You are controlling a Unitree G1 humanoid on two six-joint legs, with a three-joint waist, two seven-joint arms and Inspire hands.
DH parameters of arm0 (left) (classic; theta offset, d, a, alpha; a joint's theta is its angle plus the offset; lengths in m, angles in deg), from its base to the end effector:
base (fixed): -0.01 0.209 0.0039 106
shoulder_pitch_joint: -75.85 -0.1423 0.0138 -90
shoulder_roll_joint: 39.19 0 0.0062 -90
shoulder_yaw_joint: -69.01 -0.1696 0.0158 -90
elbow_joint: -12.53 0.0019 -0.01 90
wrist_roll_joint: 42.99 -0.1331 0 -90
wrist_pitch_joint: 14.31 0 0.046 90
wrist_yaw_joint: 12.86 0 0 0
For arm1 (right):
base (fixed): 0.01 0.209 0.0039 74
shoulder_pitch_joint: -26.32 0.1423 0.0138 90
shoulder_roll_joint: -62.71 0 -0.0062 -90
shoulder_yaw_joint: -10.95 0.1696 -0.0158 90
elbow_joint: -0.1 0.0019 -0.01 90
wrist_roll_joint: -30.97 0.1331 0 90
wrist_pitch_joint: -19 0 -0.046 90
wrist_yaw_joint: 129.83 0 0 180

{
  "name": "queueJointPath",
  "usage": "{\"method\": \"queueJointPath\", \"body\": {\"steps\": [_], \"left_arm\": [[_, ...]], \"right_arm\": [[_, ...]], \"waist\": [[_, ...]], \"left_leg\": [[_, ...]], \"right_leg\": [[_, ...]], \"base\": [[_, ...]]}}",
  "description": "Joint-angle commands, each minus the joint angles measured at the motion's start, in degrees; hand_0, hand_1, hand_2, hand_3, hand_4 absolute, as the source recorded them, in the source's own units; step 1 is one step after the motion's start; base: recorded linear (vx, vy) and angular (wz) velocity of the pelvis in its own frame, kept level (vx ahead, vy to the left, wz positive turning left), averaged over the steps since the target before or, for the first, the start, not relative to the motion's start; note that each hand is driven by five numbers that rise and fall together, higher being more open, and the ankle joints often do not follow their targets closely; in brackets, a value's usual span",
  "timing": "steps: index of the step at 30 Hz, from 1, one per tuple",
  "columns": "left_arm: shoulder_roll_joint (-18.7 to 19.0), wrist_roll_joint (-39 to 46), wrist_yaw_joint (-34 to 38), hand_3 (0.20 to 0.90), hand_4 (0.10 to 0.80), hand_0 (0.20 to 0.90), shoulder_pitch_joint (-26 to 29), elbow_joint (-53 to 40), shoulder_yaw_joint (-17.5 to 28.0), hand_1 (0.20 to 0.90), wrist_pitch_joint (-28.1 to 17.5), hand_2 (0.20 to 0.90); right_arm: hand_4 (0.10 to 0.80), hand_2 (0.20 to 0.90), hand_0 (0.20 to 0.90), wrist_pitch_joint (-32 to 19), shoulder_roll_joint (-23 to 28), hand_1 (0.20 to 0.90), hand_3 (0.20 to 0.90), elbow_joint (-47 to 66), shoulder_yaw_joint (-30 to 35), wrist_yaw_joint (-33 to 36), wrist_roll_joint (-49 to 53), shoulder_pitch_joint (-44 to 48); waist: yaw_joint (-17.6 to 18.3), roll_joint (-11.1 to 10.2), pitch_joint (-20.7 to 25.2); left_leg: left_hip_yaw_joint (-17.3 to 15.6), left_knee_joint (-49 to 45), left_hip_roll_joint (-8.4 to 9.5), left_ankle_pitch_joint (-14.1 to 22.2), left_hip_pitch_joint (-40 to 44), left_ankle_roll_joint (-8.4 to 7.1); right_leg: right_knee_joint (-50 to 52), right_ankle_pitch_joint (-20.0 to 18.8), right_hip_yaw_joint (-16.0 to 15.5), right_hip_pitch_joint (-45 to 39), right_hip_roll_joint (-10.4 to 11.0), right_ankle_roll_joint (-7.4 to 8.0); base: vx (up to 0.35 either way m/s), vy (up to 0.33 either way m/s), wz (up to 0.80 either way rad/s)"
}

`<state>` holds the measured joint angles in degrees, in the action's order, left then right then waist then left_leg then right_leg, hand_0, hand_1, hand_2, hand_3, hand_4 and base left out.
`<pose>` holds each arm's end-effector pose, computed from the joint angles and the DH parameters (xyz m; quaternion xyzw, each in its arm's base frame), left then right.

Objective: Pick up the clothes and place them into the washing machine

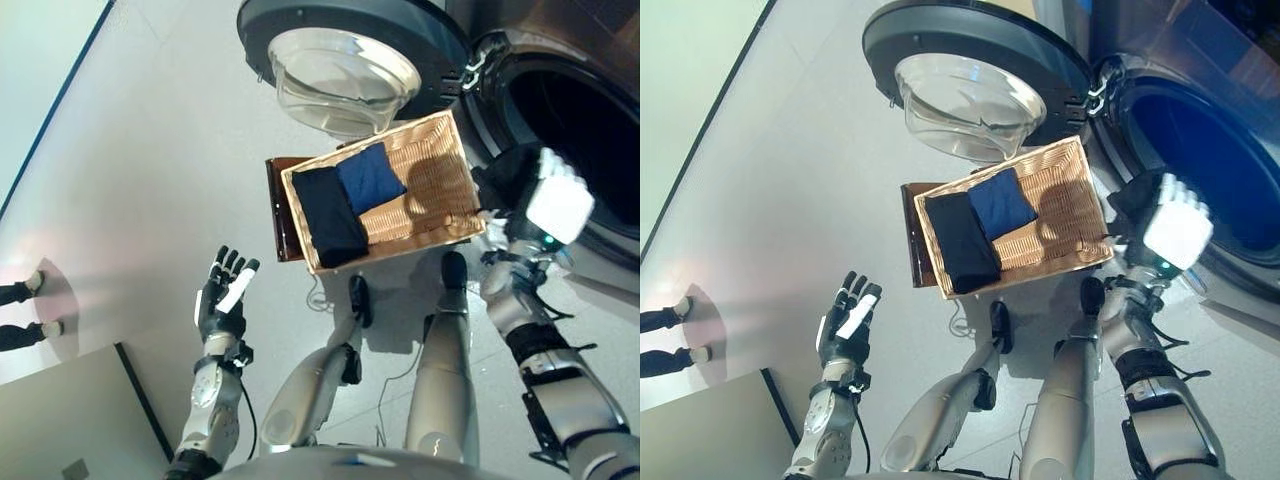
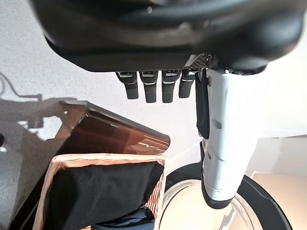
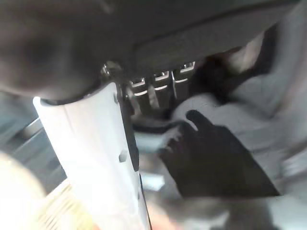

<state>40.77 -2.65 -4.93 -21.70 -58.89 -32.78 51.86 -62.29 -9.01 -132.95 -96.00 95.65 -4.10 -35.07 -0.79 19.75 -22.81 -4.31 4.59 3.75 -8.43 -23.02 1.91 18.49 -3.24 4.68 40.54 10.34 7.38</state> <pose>0.1544 0.1521 -0.0082 -0.2683 0.0634 0.1281 0.9527 0.2678 -0.2605 0.0659 -0.6394 -0.0529 -0.2932 0.7088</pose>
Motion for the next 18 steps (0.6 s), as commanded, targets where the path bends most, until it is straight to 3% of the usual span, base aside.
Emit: {"method": "queueJointPath", "body": {"steps": [1,8,18], "left_arm": [[3.25,-1.31,0.61,0.900,0.800,0.900,-1.48,-0.64,3.31,0.900,-5.95,0.900],[4.36,-1.75,1.04,0.900,0.800,0.900,0.46,0.06,3.96,0.900,-5.24,0.900],[5.53,-3.25,2.55,0.900,0.800,0.900,1.64,-1.92,5.60,0.900,-4.72,0.900]], "right_arm": [[0.800,0.900,0.900,-2.24,2.97,0.900,0.900,4.84,-4.65,-1.48,-7.12,4.76],[0.800,0.900,0.900,-1.14,2.86,0.900,0.900,1.15,-18.45,-9.84,-14.07,19.87],[0.800,0.900,0.900,-0.33,-2.46,0.900,0.900,-7.96,-25.80,-12.82,-14.95,29.95]], "waist": [[-1.86,-3.34,2.14],[-3.47,-5.67,0.66],[-5.24,-6.76,-1.84]], "left_leg": [[-0.75,0.41,-1.15,2.55,2.12,-6.03],[0.88,0.41,-1.41,1.55,1.75,-6.47],[3.69,0.41,-1.38,0.40,0.23,-6.80]], "right_leg": [[-10.10,-0.65,0.00,-6.63,-0.54,-1.47],[-10.29,-1.13,-1.57,-7.59,-0.13,-1.49],[-10.20,-1.36,-4.44,-8.18,0.79,-1.54]], "base": [[-0.012,-0.017,0.07],[-0.021,-0.018,0.04],[-0.022,-0.012,0.15]]}}
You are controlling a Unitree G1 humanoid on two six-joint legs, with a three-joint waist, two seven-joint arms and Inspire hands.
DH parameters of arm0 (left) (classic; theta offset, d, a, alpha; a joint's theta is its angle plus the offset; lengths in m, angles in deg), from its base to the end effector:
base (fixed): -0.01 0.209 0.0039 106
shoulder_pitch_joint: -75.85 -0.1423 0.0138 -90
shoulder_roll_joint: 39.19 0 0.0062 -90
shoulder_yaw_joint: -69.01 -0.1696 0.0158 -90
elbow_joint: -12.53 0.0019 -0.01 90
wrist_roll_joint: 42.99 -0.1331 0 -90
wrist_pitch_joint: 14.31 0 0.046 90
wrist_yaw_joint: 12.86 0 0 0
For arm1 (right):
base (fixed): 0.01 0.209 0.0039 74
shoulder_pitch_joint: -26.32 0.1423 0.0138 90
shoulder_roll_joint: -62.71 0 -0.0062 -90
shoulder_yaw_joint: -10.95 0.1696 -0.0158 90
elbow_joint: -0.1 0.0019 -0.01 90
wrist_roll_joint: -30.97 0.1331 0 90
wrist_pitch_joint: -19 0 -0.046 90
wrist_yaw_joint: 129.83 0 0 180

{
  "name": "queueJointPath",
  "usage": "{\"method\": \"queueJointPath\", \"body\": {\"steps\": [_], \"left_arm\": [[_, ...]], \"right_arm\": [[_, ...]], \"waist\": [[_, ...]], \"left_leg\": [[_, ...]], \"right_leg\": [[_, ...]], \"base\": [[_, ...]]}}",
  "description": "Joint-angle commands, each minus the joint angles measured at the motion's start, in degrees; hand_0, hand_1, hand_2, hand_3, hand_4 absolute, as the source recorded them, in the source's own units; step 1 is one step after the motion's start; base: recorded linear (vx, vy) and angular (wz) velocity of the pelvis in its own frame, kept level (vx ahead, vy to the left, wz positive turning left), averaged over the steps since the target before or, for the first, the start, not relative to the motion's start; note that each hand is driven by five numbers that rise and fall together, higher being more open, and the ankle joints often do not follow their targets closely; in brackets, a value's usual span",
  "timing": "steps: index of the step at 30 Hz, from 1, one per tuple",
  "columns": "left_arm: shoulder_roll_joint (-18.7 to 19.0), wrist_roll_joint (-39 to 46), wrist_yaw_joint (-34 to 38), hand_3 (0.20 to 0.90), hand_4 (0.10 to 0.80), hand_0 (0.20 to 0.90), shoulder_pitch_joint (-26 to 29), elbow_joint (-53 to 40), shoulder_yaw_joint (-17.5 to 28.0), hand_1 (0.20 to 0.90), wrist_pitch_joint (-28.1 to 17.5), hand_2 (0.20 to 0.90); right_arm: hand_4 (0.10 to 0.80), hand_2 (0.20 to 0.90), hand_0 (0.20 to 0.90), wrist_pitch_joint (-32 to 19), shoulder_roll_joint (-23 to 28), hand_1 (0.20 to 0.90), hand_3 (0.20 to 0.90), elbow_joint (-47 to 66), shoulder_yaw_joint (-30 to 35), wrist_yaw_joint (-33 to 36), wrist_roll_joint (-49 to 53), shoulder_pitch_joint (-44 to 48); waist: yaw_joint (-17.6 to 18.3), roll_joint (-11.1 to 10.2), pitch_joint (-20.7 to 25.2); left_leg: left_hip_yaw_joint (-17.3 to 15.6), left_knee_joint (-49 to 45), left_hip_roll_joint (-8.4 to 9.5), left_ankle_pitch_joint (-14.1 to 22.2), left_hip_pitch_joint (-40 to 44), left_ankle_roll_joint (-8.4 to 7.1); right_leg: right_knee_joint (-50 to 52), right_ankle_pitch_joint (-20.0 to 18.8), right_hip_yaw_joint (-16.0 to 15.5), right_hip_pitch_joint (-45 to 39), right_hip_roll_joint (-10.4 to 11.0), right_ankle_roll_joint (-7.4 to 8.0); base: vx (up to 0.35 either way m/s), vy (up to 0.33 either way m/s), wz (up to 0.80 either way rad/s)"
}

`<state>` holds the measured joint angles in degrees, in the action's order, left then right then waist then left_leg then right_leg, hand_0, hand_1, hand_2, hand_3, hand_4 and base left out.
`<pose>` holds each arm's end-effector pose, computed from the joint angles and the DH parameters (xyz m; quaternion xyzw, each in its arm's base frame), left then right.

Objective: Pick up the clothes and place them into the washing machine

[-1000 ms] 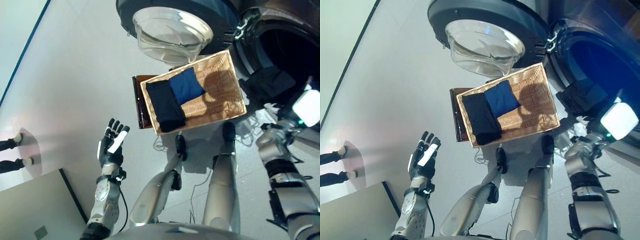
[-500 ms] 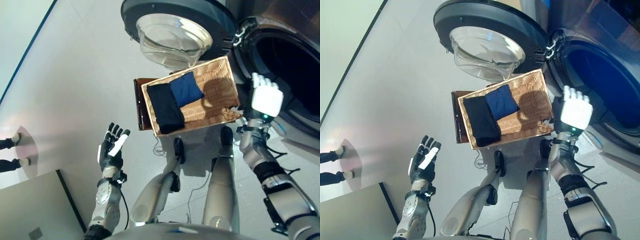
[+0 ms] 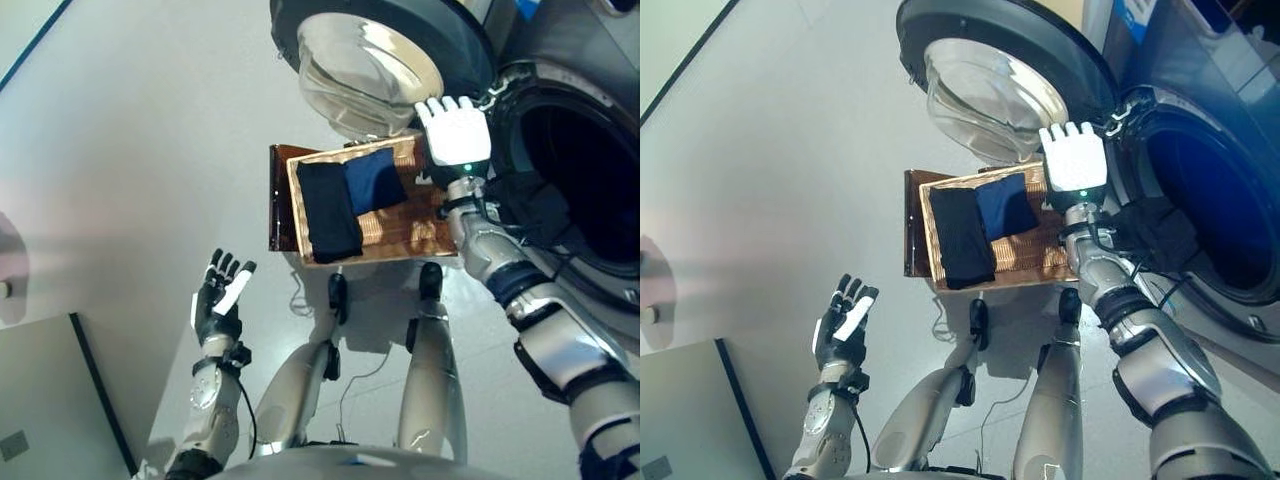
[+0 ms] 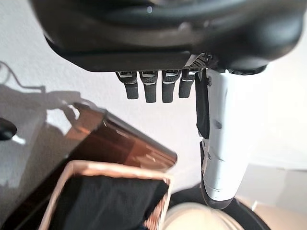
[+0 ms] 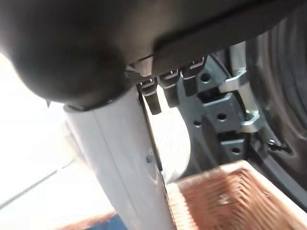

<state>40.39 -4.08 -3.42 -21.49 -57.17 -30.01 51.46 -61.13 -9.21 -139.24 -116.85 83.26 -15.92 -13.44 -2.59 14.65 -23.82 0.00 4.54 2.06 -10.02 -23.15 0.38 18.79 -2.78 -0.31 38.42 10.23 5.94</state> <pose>0.1540 0.1598 -0.0112 -0.2548 0.0654 0.1631 0.9509 0.3232 -0.2119 0.1285 -0.7713 -0.1557 -0.1429 0.6003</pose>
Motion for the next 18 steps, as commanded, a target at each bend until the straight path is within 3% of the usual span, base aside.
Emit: {"method": "queueJointPath", "body": {"steps": [1,7,18], "left_arm": [[6.04,-2.02,1.08,0.900,0.800,0.900,1.59,-3.82,2.78,0.900,-4.25,0.900],[6.60,-2.90,2.10,0.900,0.800,0.900,2.74,-4.59,3.34,0.900,-3.88,0.900],[6.32,-4.24,4.52,0.900,0.800,0.900,4.53,-5.01,4.53,0.900,-3.72,0.900]], "right_arm": [[0.800,0.900,0.900,-1.45,-3.45,0.900,0.900,-4.15,-6.45,-0.78,-3.28,10.38],[0.800,0.900,0.900,-2.09,-6.33,0.900,0.900,-7.14,-8.12,-1.96,-1.35,14.16],[0.800,0.900,0.900,-3.98,-12.32,0.900,0.900,-12.16,-9.34,-3.02,1.67,12.64]], "waist": [[-3.94,-1.84,-1.47],[-5.20,-2.60,-3.56],[-6.30,-3.54,-5.97]], "left_leg": [[-0.06,0.46,0.32,1.73,-0.06,-5.25],[1.78,0.46,0.39,0.82,-1.60,-5.09],[3.61,0.46,0.22,0.09,-3.64,-4.86]], "right_leg": [[-10.23,-1.75,-0.07,-5.96,1.08,-0.11],[-9.17,-1.57,-1.77,-5.29,1.92,-0.14],[-7.65,-0.39,-3.47,-4.02,2.49,-0.45]], "base": [[-0.016,0.001,0.09],[-0.016,-0.004,0.09],[-0.001,0.001,0.06]]}}
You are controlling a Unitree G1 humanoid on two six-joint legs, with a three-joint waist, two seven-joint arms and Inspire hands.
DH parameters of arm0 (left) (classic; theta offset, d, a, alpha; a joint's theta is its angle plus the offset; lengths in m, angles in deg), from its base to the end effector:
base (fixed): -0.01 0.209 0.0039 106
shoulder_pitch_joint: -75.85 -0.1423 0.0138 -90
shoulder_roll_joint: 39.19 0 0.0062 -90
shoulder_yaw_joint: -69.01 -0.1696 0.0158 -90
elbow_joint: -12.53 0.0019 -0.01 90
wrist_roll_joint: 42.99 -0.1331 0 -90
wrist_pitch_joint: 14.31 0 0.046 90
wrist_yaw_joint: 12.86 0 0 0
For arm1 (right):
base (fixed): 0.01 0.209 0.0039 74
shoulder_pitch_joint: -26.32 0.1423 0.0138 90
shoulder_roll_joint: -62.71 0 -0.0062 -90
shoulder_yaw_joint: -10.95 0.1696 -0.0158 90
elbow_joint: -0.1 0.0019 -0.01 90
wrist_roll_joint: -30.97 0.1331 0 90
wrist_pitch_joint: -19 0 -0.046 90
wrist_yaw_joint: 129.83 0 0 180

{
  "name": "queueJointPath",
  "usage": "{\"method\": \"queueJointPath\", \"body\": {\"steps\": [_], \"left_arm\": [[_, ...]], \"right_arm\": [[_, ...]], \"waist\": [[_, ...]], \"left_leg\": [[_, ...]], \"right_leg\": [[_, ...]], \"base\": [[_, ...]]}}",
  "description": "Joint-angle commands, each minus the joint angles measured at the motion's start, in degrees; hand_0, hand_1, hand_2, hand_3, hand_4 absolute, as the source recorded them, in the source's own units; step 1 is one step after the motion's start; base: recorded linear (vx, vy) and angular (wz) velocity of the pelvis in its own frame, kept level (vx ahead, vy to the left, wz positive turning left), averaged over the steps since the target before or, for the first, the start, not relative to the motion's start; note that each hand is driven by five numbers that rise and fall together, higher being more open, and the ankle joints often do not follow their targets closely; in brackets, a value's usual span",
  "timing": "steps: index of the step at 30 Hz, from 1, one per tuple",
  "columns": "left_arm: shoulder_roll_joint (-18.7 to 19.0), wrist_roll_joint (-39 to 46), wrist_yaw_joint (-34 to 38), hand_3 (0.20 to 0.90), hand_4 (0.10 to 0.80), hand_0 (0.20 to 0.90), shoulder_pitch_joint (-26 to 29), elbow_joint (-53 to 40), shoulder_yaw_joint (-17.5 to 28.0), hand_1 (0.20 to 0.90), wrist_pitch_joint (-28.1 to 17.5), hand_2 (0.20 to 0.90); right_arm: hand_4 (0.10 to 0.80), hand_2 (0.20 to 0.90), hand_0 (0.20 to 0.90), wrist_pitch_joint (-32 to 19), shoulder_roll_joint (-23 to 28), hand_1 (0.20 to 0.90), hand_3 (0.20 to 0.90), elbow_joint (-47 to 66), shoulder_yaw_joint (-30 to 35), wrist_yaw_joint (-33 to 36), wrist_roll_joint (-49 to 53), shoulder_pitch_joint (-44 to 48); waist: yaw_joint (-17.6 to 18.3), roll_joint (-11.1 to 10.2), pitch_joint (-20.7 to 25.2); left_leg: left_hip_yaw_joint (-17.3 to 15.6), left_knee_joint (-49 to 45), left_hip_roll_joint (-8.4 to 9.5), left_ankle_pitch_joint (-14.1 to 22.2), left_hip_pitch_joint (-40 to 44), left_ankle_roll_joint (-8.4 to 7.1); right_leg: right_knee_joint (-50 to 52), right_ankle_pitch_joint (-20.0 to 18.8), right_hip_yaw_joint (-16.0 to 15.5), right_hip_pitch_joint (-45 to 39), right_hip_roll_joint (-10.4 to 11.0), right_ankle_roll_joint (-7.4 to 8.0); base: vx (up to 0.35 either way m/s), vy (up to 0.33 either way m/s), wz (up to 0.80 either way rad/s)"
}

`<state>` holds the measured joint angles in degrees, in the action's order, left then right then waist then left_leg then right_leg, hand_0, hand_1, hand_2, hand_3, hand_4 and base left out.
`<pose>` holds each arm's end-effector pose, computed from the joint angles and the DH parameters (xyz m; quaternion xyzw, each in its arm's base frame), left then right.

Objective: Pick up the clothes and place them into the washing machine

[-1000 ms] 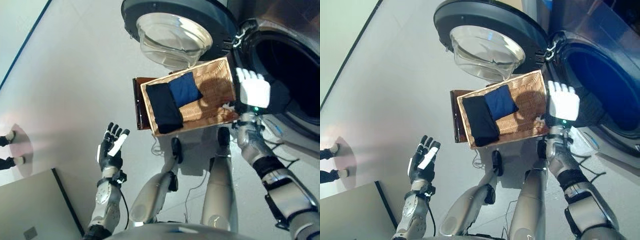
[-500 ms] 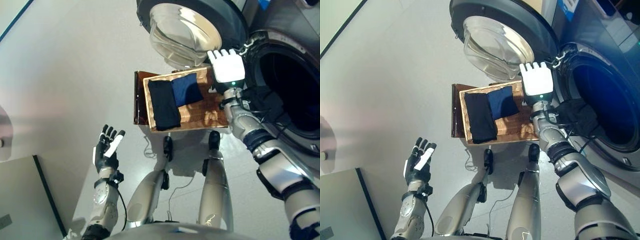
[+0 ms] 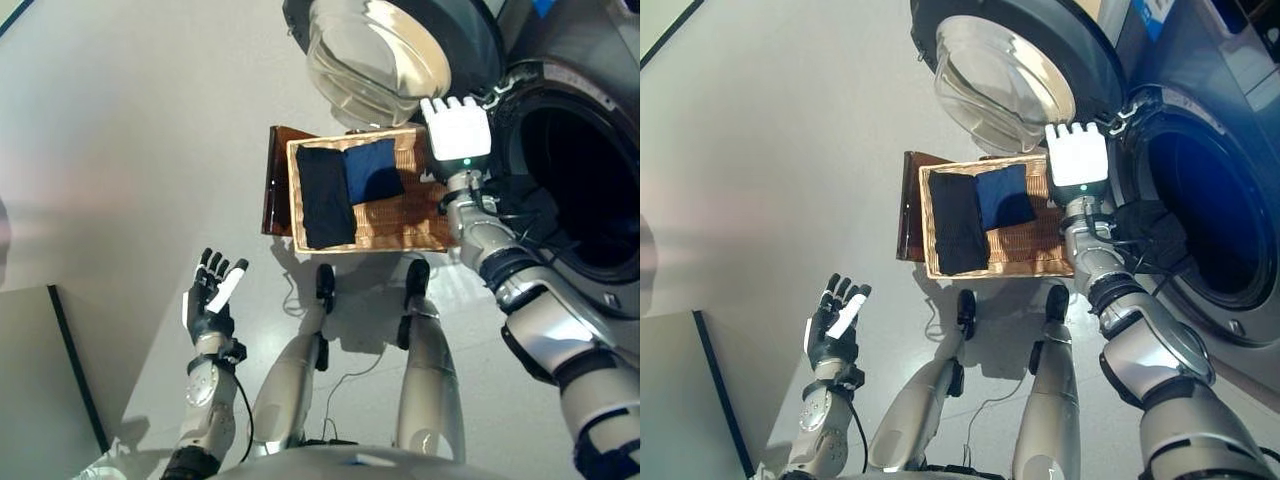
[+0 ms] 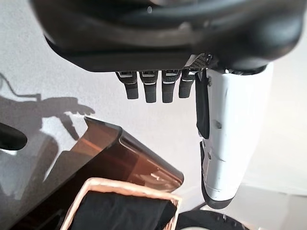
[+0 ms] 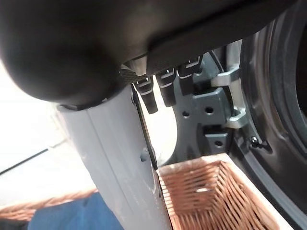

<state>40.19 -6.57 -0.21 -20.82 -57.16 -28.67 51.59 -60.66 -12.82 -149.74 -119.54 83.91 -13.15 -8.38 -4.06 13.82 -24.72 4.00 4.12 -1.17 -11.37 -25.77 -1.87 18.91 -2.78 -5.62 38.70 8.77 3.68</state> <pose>0.1573 0.1620 -0.0089 -0.2366 0.0622 0.1886 0.9511 0.3317 -0.2098 0.1275 -0.7762 -0.1166 -0.1494 0.6014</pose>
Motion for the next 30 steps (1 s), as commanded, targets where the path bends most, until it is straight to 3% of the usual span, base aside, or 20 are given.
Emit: {"method": "queueJointPath", "body": {"steps": [1,6,11,17,25,30], "left_arm": [[6.42,-1.70,1.44,0.900,0.800,0.900,4.00,-4.76,3.09,0.900,-3.85,0.900],[5.53,-1.54,2.37,0.900,0.800,0.900,4.65,-4.22,2.59,0.900,-3.81,0.900],[5.43,-2.43,3.05,0.900,0.800,0.900,4.90,-1.86,2.10,0.900,-3.32,0.900],[5.37,-5.10,4.41,0.900,0.800,0.900,5.93,11.76,1.75,0.900,-1.60,0.900],[7.27,-10.38,6.95,0.900,0.800,0.900,9.52,39.29,2.78,0.900,2.15,0.900],[8.98,-9.64,8.41,0.900,0.800,0.900,10.13,45.45,5.15,0.900,2.67,0.900]], "right_arm": [[0.800,0.900,0.900,-4.52,-9.53,0.900,0.900,-1.85,-6.25,-3.49,-0.40,7.31],[0.800,0.900,0.900,-5.24,-13.33,0.900,0.900,-1.54,-3.59,-1.82,3.54,4.86],[0.800,0.900,0.900,-5.68,-13.40,0.900,0.900,-0.44,-1.14,-0.62,6.37,1.43],[0.800,0.900,0.900,-6.23,-12.86,0.900,0.900,0.93,0.91,-0.82,6.21,-5.58],[0.800,0.900,0.900,-7.75,-15.54,0.900,0.900,-0.34,1.41,-1.27,4.20,-9.94],[0.800,0.900,0.900,-8.44,-17.03,0.900,0.900,-0.22,0.94,-1.38,3.82,-10.40]], "waist": [[-4.78,-2.76,-5.07],[-4.50,-3.44,-5.07],[-4.26,-4.45,-3.63],[-3.61,-6.15,-0.33],[-2.75,-8.42,3.52],[-2.80,-8.90,4.49]], "left_leg": [[-0.38,0.88,3.44,1.45,-1.00,-2.55],[-0.86,0.88,3.24,1.68,0.12,-2.33],[-1.13,0.88,3.00,2.31,2.76,-2.09],[-0.31,0.88,2.79,3.81,7.78,-1.99],[-1.18,0.88,2.14,5.45,11.87,-1.83],[-1.19,0.88,2.06,5.74,12.38,-1.62]], "right_leg": [[-7.73,-0.30,1.89,-4.28,3.92,1.82],[-7.24,0.05,2.24,-4.99,3.78,1.65],[-7.82,-0.04,2.16,-7.80,3.42,1.74],[-10.97,-0.24,0.27,-15.48,3.63,2.27],[-15.19,-1.34,-0.05,-21.04,3.38,3.12],[-15.14,-1.14,0.08,-21.29,3.37,3.28]], "base": [[0.000,0.000,0.00],[0.007,0.004,0.00],[0.046,0.004,0.03],[0.096,-0.036,0.17],[0.076,-0.026,0.01],[0.025,-0.012,-0.03]]}}
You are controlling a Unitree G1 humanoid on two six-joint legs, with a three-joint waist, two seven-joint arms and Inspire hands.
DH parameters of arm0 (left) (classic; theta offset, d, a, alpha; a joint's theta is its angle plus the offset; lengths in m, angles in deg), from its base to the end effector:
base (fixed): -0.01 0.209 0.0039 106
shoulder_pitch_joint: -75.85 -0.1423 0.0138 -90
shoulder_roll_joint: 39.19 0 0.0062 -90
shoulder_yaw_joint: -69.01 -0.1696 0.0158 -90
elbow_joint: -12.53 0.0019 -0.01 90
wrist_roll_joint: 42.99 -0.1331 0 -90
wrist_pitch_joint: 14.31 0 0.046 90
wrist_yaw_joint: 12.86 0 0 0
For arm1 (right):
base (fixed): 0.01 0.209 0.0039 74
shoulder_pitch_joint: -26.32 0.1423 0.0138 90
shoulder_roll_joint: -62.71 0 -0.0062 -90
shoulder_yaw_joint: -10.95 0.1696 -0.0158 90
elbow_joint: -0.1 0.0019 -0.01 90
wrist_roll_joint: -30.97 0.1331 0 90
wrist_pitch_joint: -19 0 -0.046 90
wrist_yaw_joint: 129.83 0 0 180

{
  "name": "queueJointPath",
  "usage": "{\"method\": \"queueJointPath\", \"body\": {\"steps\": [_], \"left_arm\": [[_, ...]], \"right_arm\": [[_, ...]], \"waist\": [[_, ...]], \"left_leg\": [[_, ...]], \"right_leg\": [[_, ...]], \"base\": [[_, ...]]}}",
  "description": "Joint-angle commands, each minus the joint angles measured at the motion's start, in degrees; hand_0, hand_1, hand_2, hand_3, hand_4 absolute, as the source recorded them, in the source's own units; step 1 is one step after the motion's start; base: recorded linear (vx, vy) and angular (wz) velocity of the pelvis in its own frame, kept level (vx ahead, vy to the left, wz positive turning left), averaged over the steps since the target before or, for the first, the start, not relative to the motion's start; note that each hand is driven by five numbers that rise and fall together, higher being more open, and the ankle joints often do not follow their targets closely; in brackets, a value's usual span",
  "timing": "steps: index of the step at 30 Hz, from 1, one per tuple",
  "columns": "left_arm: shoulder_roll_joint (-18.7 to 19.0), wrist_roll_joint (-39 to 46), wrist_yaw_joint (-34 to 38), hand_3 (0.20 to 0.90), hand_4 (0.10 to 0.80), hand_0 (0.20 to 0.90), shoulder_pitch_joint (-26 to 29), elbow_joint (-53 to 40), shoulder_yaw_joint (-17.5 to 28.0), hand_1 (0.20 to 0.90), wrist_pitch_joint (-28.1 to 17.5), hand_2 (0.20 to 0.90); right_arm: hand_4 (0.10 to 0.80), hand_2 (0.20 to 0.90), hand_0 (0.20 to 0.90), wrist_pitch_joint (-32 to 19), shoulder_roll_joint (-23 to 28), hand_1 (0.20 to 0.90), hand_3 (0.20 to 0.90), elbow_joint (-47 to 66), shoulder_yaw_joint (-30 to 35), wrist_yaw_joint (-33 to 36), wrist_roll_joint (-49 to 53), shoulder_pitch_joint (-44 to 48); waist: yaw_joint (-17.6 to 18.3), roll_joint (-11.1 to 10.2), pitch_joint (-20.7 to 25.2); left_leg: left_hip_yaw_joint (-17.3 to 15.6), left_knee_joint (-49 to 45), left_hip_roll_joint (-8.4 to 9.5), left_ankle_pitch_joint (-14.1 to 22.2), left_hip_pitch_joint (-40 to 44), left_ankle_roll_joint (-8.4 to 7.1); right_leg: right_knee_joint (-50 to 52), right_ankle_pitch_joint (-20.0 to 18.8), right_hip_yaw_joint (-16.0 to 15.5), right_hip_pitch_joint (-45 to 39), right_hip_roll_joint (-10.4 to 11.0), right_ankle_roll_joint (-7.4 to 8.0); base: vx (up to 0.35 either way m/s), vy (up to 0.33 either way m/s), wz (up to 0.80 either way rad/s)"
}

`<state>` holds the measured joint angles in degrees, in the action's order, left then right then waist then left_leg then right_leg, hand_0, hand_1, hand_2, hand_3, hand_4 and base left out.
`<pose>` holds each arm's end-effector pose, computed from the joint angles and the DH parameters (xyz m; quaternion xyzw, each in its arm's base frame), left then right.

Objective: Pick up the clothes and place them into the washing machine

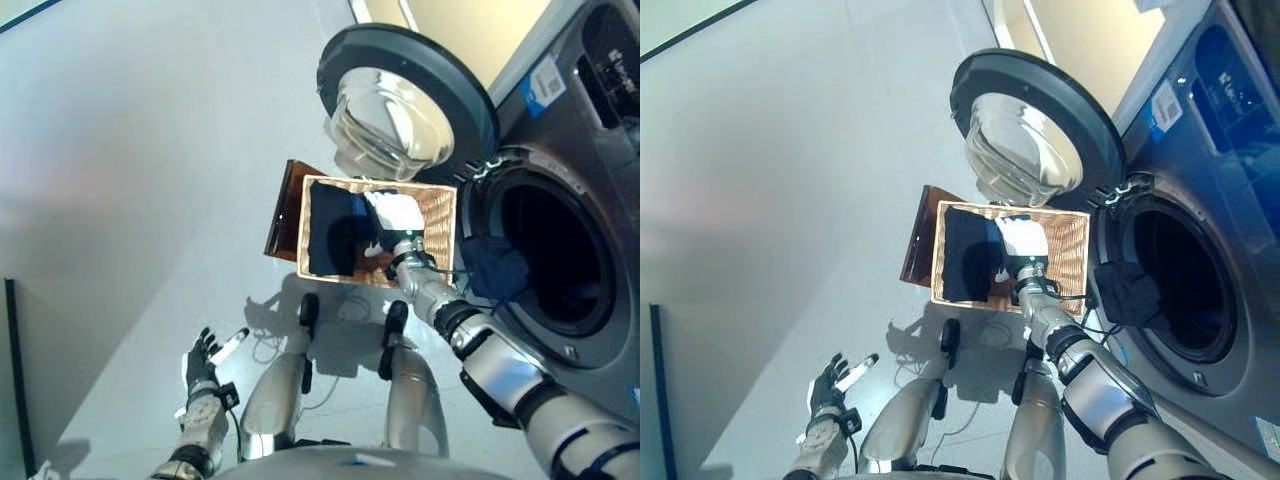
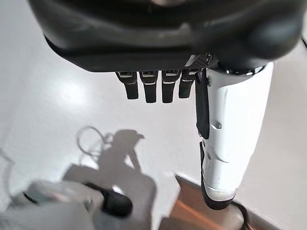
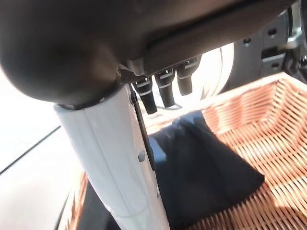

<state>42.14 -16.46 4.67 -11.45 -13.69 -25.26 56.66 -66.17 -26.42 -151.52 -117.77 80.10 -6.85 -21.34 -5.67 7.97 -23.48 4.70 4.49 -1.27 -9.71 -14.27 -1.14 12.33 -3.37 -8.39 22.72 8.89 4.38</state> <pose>0.1170 0.1884 -0.0832 -0.0465 0.3595 0.2726 0.8912 0.2916 -0.1544 0.0367 -0.6825 -0.0275 0.0092 0.7303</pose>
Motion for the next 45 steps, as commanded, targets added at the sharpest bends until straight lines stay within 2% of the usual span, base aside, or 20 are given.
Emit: {"method": "queueJointPath", "body": {"steps": [1,11,19,20,23,26,31,36,45], "left_arm": [[7.27,1.14,3.46,0.900,0.800,0.900,0.70,1.81,2.21,0.900,-2.80,0.900],[6.81,3.77,2.39,0.900,0.800,0.900,0.80,-2.61,0.78,0.900,-4.78,0.900],[5.97,5.87,0.92,0.900,0.800,0.900,-0.16,-13.22,-1.24,0.900,-6.68,0.900],[6.08,6.41,0.81,0.900,0.800,0.900,-0.46,-16.35,-0.85,0.900,-7.07,0.900],[6.24,7.34,0.05,0.900,0.800,0.900,-0.61,-18.02,-0.42,0.900,-7.47,0.900],[6.47,7.83,-0.56,0.900,0.800,0.900,-1.83,-24.54,-0.09,0.900,-8.16,0.900],[6.36,8.83,-1.65,0.900,0.800,0.900,-3.03,-28.98,0.45,0.900,-8.62,0.900],[6.24,9.03,-3.66,0.900,0.800,0.900,-4.25,-35.64,0.25,0.900,-8.55,0.900],[6.00,10.64,-6.10,0.900,0.800,0.900,-5.56,-38.42,-0.48,0.900,-7.86,0.900]], "right_arm": [[0.800,0.900,0.900,-2.80,-3.97,0.900,0.900,1.73,-1.18,2.28,-2.86,2.87],[0.800,0.900,0.900,-1.32,-3.21,0.900,0.900,-2.41,-2.11,1.80,-3.67,7.12],[0.800,0.900,0.900,-0.19,-2.08,0.900,0.900,-6.23,-3.38,1.26,-4.15,11.43],[0.800,0.900,0.900,0.02,-1.74,0.900,0.900,-6.80,-3.59,1.13,-4.33,12.43],[0.800,0.900,0.900,0.26,-1.20,0.900,0.900,-7.30,-4.31,0.84,-4.95,13.47],[0.800,0.900,0.900,0.99,0.71,0.900,0.900,-8.15,-4.69,0.46,-5.79,14.63],[0.800,0.900,0.900,1.82,3.99,0.900,0.900,-9.10,-5.35,-0.02,-6.97,16.26],[0.800,0.900,0.900,3.58,9.17,0.900,0.900,-10.22,-9.07,-2.03,-12.08,19.03],[0.800,0.900,0.900,5.07,14.03,0.900,0.900,-12.23,-11.86,-4.06,-16.23,20.89]], "waist": [[-1.31,-3.13,3.13],[-2.54,-2.96,1.16],[-3.66,-2.56,-0.82],[-3.91,-2.36,-1.21],[-4.15,-2.18,-1.61],[-4.55,-1.74,-2.42],[-4.73,-1.18,-3.61],[-4.81,-0.29,-5.61],[-4.77,0.06,-6.31]], "left_leg": [[-1.70,0.51,2.18,3.99,0.60,-2.29],[0.15,0.51,2.43,2.76,-1.47,-2.32],[1.08,0.51,2.61,2.03,-3.08,-2.12],[1.18,0.51,2.58,1.85,-3.49,-2.07],[1.22,0.51,2.56,1.64,-3.96,-2.10],[1.47,0.51,2.69,1.35,-4.53,-2.05],[1.84,0.51,2.76,0.94,-5.41,-2.04],[2.23,0.51,2.83,0.05,-7.29,-2.05],[2.65,0.33,2.85,-0.90,-11.51,-2.13]], "right_leg": [[-8.20,-0.41,2.92,-4.86,3.23,2.58],[-6.93,-0.12,1.71,-3.58,3.37,2.50],[-6.58,-0.37,1.04,-2.44,3.57,2.41],[-6.48,-0.40,1.15,-1.97,3.58,2.38],[-6.17,-0.30,1.13,-1.32,3.58,2.31],[-5.93,-0.26,0.98,-0.88,3.71,2.20],[-5.24,-0.15,0.86,0.10,3.89,2.12],[-3.54,0.25,1.23,2.75,3.89,1.79],[-2.27,0.30,1.57,7.43,3.59,1.39]], "base": [[0.000,0.000,0.00],[-0.015,-0.013,0.03],[-0.028,-0.008,0.10],[-0.031,0.007,-0.01],[-0.033,0.009,0.04],[-0.024,-0.001,0.07],[-0.034,0.003,0.05],[-0.042,0.002,0.04],[-0.041,-0.003,0.02]]}}
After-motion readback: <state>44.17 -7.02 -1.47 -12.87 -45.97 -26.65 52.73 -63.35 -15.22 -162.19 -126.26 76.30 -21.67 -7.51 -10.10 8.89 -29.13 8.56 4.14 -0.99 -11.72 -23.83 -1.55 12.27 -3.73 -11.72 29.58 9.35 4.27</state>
